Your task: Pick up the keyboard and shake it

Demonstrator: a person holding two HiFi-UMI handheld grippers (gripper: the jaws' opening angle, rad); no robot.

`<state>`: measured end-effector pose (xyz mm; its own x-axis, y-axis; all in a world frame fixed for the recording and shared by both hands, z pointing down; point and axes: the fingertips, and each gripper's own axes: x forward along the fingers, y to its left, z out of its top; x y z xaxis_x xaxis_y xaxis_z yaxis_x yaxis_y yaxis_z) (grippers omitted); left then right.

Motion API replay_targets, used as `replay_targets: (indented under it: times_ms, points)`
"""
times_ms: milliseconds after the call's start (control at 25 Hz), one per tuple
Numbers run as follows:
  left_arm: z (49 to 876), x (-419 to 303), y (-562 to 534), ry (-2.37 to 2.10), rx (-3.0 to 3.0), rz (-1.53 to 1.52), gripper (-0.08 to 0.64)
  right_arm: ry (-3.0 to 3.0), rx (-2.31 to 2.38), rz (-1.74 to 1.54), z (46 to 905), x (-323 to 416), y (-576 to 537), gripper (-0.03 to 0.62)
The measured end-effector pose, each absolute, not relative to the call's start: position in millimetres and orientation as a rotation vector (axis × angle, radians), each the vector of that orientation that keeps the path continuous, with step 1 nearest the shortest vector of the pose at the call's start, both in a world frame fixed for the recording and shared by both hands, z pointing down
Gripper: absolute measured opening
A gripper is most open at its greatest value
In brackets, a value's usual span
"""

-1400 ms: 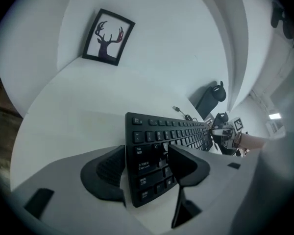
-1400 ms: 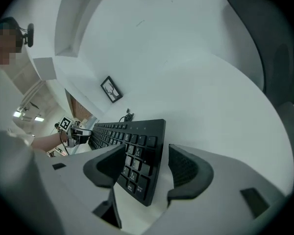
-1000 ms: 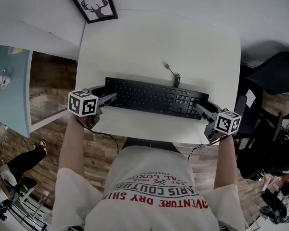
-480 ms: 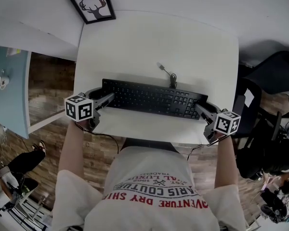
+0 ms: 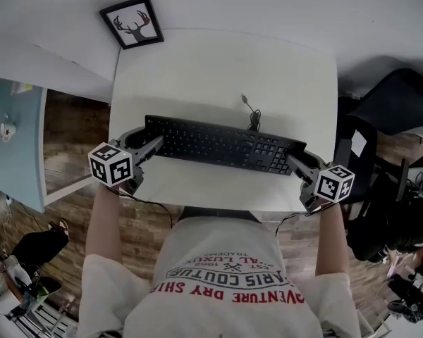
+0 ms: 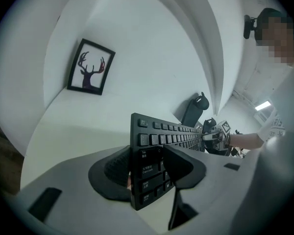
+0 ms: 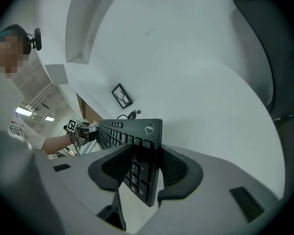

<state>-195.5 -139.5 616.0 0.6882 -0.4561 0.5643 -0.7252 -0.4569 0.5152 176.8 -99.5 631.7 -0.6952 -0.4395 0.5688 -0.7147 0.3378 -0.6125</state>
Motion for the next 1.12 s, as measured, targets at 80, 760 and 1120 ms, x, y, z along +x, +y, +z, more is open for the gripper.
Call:
replay_targets:
  times_ms: [80,760,1120]
  points:
    - [601,-192,-149,-0.912,2.169,0.423,0.213,-2.342,1.053,1.229,614,181,-110,0.190]
    - [426,-179,-201,-1.068,2.559,0.140,0.212,-2.640,1.239,0.560,428,194,-166,0.190]
    - [313,-190,-206,-1.160,2.784,-0.056,0.210,-2.765,1.331,0.093,312,182,-171,0.192]
